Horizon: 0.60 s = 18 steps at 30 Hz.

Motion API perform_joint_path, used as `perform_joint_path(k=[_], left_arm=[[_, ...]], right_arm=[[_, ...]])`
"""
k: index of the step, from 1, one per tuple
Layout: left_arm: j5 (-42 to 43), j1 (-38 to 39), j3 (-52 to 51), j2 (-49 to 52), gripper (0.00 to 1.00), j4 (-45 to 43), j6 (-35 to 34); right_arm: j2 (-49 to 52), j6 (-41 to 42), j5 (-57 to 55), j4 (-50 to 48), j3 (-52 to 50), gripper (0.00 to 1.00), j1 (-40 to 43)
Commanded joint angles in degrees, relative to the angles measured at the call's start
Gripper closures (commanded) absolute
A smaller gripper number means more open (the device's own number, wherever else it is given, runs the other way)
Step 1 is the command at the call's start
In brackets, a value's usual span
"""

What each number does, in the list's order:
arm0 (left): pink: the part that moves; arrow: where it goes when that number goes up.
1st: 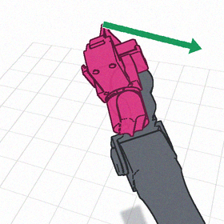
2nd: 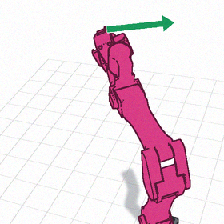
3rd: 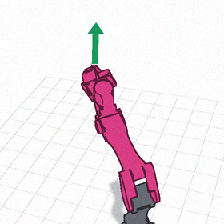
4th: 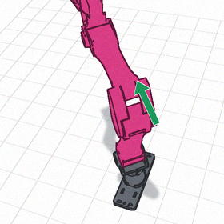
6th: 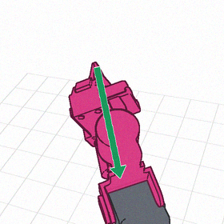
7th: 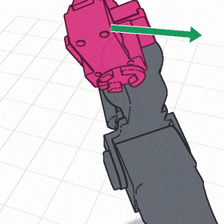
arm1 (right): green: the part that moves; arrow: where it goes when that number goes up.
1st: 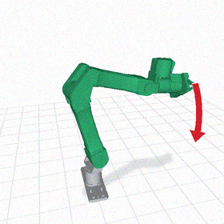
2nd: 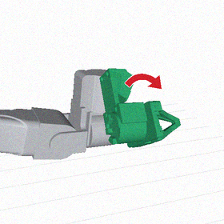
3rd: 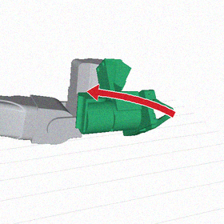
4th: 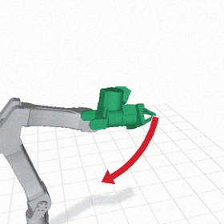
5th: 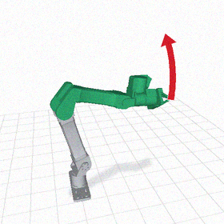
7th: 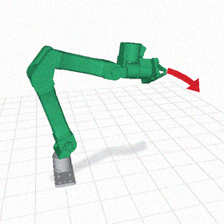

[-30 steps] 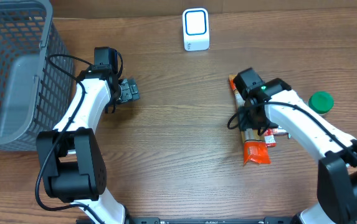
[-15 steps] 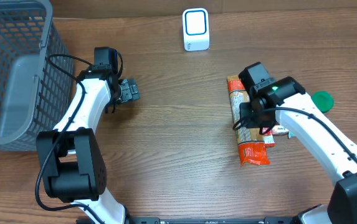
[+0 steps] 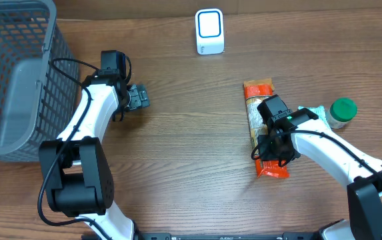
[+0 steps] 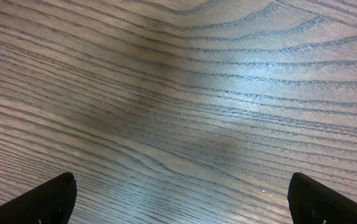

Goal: Scan the item barcode
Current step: 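Release the pasta packet and hold the right gripper above it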

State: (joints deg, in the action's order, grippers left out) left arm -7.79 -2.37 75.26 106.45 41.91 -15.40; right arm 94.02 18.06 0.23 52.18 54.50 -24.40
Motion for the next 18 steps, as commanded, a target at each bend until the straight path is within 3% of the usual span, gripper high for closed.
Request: perform_joint_path(k=[1,5,9,13,14,18], left_arm=[[-0.5,-0.2,1.0,-0.8,0.00,-0.2,0.6],[-0.5,-0.2,1.0,-0.8,0.00,-0.2,0.6],[-0.5,-0.2,1.0,-0.8,0.00,-0.2,0.6],[-0.5,-0.2,1.0,-0.8,0.00,-0.2,0.6],[-0.5,-0.2,1.0,-0.8,0.00,-0.2,0.6],[-0.5,-0.2,1.0,-0.8,0.00,-0.2,0.6]], right_arm=[[-0.6,-1.1,1.0,0.0,-0.4,0.58,0.1],[-2.0,-1.8,1.0,4.4,6.6,0.51,0.2],[-3.1,-1.8,0.9,8.6,14.1,0.37,0.2],[-3.1,-1.8,-1.0,8.2,16.5,0.14,0.2],[-3.1,-1.8,-2.0,8.1,16.5,0.02,0.2],[-3.1,-1.8,-3.3,8.0,16.3,0.00,0.2]])
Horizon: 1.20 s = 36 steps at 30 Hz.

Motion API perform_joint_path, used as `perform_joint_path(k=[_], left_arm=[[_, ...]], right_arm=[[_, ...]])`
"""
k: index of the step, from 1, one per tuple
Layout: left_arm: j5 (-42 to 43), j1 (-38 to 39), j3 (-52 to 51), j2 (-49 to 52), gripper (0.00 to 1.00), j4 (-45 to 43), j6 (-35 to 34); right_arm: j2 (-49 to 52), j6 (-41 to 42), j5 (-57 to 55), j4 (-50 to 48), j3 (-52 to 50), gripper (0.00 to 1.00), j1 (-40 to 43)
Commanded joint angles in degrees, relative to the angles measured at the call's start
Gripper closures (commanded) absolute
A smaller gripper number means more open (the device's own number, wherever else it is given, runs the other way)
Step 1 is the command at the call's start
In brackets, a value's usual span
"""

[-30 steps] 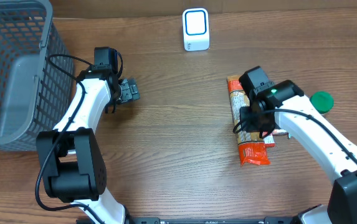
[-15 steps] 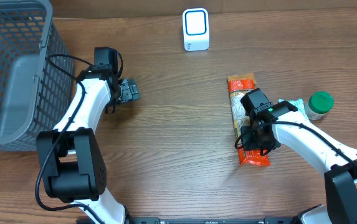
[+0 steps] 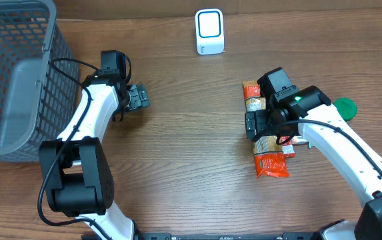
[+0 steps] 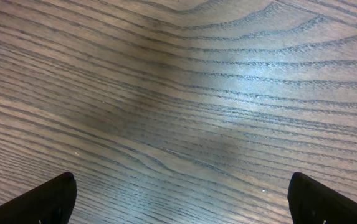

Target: Scan the item barcode

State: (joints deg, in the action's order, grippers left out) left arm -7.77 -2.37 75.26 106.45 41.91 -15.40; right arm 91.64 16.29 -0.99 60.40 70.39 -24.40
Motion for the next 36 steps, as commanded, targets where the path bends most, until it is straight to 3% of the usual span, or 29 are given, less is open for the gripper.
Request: perform_joint_path(k=[1,36], left_arm=[[-0.5,-0.2,1.0,-0.8,0.00,-0.2,0.6],[-0.5,-0.2,1.0,-0.8,0.00,-0.2,0.6]], right_arm=[[-0.7,0.0,-2.1,-0.3,0.4,0.00,0.2],[-2.8,0.0,-2.1,-0.5,0.1,0.00,0.1]])
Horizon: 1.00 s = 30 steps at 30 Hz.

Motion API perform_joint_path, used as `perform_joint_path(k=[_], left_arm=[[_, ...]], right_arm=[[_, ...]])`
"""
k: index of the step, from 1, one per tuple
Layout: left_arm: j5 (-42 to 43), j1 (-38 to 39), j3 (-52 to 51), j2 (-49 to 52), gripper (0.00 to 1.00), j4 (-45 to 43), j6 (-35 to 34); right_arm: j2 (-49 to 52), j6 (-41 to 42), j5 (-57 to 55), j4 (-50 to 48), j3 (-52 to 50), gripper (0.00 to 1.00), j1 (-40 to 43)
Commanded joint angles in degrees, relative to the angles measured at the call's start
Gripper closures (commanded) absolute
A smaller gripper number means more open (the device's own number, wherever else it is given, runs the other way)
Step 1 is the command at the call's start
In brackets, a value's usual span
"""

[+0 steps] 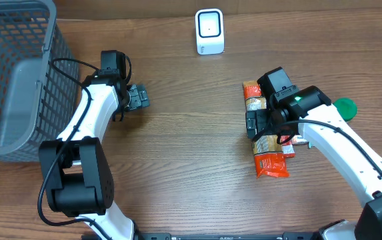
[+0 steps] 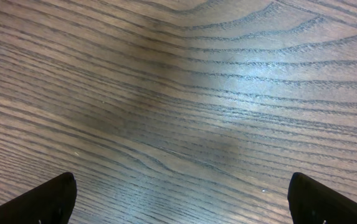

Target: Scan the item barcode

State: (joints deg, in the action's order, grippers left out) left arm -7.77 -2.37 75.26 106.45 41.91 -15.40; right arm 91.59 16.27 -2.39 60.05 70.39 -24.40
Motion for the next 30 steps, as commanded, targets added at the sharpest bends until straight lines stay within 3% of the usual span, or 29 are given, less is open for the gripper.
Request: perform_joint_path(k=[1,12,19,30], left_arm=[[-0.5,-0.2,1.0,-0.8,0.00,-0.2,0.6],[-0.5,-0.2,1.0,-0.8,0.00,-0.2,0.6],[-0.5,-0.2,1.0,-0.8,0.00,-0.2,0.6],[-0.5,-0.2,1.0,-0.8,0.00,-0.2,0.6]], right_arm=[[-4.0,0.0,-0.7,-0.2,0.1,0.00,0.1],[-30.8,0.0,-0.7,-0.2,0.1,0.00,0.2],[-51.6,-0.4,-8.2,-1.0,-0.4,0.00,0.2],[-75.3,-0.6,-7.4,-6.0,-16.8,0.00,6.8]])
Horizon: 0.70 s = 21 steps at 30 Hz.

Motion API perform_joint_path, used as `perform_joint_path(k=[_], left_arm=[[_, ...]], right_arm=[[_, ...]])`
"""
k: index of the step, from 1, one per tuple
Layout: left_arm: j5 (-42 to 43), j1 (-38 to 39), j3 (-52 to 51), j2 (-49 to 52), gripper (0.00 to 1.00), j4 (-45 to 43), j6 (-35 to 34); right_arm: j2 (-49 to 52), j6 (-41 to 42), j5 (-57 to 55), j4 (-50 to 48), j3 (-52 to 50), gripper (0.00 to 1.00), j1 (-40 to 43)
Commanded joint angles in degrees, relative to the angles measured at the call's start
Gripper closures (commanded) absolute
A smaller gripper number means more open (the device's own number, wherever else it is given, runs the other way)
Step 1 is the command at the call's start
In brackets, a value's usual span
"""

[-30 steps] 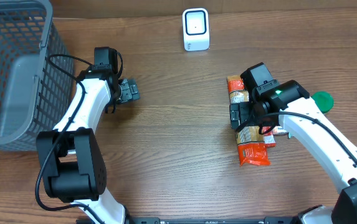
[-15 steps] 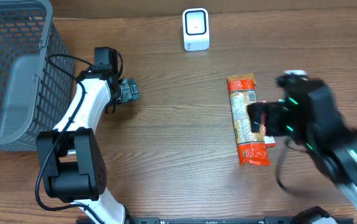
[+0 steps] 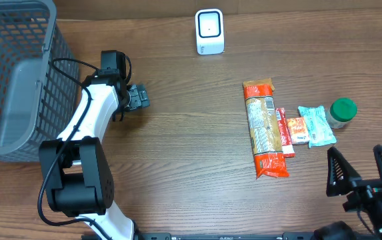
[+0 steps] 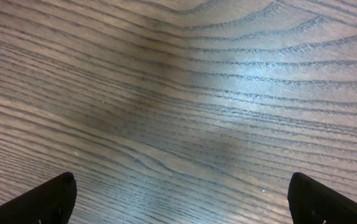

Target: Scan the item barcode

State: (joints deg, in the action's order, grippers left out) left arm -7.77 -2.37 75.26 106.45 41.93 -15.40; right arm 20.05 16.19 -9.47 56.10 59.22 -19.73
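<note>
On the right half of the table lies a long orange noodle packet (image 3: pixel 264 127), flat and lengthwise. A thin red stick packet (image 3: pixel 285 132), a small orange packet (image 3: pixel 299 130) and a teal packet (image 3: pixel 316 125) lie beside it. The white scanner (image 3: pixel 209 31) stands at the back centre. My right gripper (image 3: pixel 363 172) is open at the front right corner, clear of all the packets. My left gripper (image 3: pixel 141 97) hovers over bare wood at the left; its wrist view shows the left gripper (image 4: pixel 184 199) open, with its fingertips (image 4: pixel 47 199) wide apart and nothing between them.
A grey wire basket (image 3: pixel 11 73) fills the back left corner. A green-lidded jar (image 3: pixel 343 112) stands right of the teal packet. The wooden table (image 3: pixel 191 167) runs between the two arms.
My right arm was over the middle of the long orange packet and now sits at the front right corner, open and holding nothing. The packets lie uncovered. The left arm has not moved.
My right gripper was first low over the near end of the long orange packet. Then it stood over the packet's middle at two moments. Now it is at the front right corner and the packet lies where it was. The left arm stayed still throughout.
</note>
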Motion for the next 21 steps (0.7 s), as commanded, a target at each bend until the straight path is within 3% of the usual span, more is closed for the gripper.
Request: perform_joint_path(k=[1,6,11,17,21], left_arm=[[-0.5,-0.2,1.0,-0.8,0.01,-0.2,0.6],[-0.5,-0.2,1.0,-0.8,0.00,-0.2,0.6],[-0.5,-0.2,1.0,-0.8,0.00,-0.2,0.6],[-0.5,-0.2,1.0,-0.8,0.00,-0.2,0.6],[-0.5,-0.2,1.0,-0.8,0.00,-0.2,0.6]], right_arm=[[-5.3,-0.5,0.3,-3.3,-7.7,0.00,3.0],[-11.5,-0.5,3.8,-12.6,-17.8,0.00,6.6],[-15.8,-1.0,5.2,-30.9,-27.4,0.00,7.5],[-18.2,-9.6,11.2,-54.5,-37.2,0.00,8.2],[-18.9,-10.7,13.7,-65.7,-42.7,0.00,10.2]])
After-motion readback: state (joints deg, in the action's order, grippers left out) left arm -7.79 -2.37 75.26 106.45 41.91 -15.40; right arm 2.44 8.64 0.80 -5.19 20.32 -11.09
